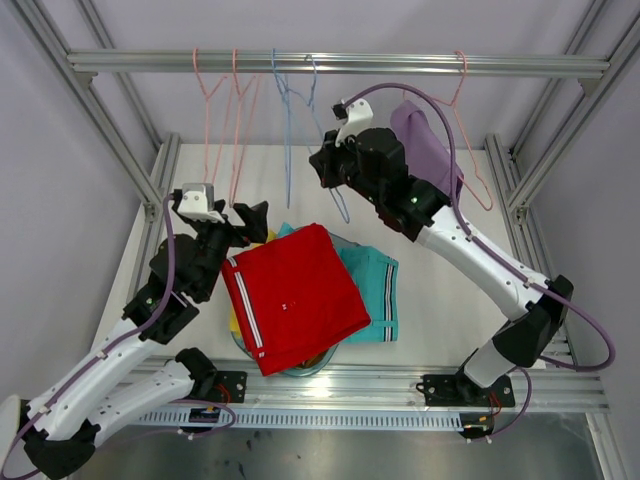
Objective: Remove the trousers from the hanger
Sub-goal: Place the hanger at the clothesline.
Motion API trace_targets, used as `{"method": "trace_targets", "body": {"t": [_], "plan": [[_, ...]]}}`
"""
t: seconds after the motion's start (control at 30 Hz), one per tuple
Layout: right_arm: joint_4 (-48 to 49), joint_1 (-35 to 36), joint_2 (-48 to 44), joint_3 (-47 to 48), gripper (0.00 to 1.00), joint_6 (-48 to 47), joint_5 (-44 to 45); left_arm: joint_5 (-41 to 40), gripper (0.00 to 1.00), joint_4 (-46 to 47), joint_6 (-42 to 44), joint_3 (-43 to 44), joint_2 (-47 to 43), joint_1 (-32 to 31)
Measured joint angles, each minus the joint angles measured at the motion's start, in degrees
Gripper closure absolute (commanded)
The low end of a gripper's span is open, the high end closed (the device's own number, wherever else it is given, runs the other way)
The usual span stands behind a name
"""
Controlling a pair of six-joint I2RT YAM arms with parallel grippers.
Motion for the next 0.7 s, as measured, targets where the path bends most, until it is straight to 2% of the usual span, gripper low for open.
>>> {"method": "trace_targets", "body": {"t": [0.47, 0.7], "plan": [[-5.0, -0.6, 13.3, 19.4, 1.0, -2.1, 1.8, 0.0, 0.01, 0.9, 0.9, -0.6, 0.0, 0.0], [-7.0, -3.4, 18.6, 24.3, 1.0, -1.8, 1.0, 0.0, 0.0, 1.0, 1.0, -0.6, 0.0, 0.0]]}}
